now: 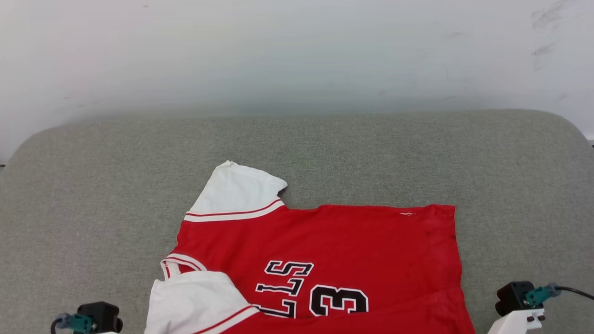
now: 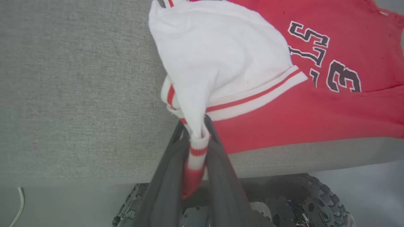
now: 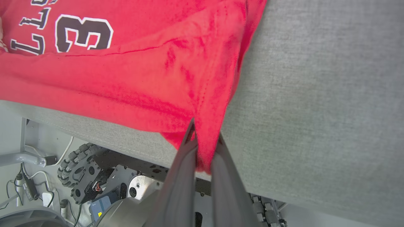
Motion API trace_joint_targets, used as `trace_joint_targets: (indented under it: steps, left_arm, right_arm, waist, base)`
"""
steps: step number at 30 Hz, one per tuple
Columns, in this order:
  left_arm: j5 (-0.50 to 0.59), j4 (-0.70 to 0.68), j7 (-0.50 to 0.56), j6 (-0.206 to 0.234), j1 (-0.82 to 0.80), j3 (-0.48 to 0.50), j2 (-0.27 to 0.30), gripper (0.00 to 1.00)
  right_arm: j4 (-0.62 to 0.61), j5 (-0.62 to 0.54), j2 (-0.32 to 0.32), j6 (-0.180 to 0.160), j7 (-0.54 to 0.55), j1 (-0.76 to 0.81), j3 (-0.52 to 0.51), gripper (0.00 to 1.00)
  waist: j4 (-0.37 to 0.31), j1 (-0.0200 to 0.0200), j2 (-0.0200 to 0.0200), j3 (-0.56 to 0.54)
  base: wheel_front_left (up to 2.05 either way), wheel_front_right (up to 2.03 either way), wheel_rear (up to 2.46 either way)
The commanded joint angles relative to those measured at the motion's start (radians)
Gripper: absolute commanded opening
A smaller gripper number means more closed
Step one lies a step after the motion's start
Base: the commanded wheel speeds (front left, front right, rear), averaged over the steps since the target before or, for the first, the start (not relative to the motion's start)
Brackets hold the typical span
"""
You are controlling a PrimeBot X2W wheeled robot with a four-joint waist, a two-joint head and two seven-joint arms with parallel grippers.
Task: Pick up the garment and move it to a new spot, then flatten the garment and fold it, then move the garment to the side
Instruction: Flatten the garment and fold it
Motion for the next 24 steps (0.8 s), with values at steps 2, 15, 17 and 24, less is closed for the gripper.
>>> trace_joint_targets:
  steps: [2,15,17,24]
  left_arm:
    - [-0.008,0.015,-0.010,-0.011,0.015,-0.006,-0.012,0.00]
    - [0.017,0.233,-0.112,-0.113,-0.116,-0.040,-0.122,1.00]
    - [0.027,0.246,-0.126,-0.117,-0.120,-0.042,-0.124,1.00]
    - [0.057,0.229,-0.162,-0.132,-0.173,-0.034,-0.117,1.00]
  right_arm:
    - [0.000,-0.008,0.013,-0.001,0.005,0.027,-0.011,0.00]
    - [0.061,-0.020,0.054,-0.001,-0.111,0.009,-0.020,1.00]
    - [0.036,-0.043,0.050,-0.001,-0.173,0.005,-0.022,1.00]
    - [-0.035,-0.152,0.086,-0.001,-0.384,-0.012,-0.068,1.00]
  waist:
    - [0.006,0.0002,0.0000,0.002]
    - [0.009,0.0002,0.0000,0.033]
    - [0.010,0.0002,0.0000,0.027]
    - [0.016,0.0002,0.0000,0.014]
  base:
    - [0.00,0.00,0.00]
    - [0.00,0.00,0.00]
    - [0.00,0.00,0.00]
    - [0.00,0.00,0.00]
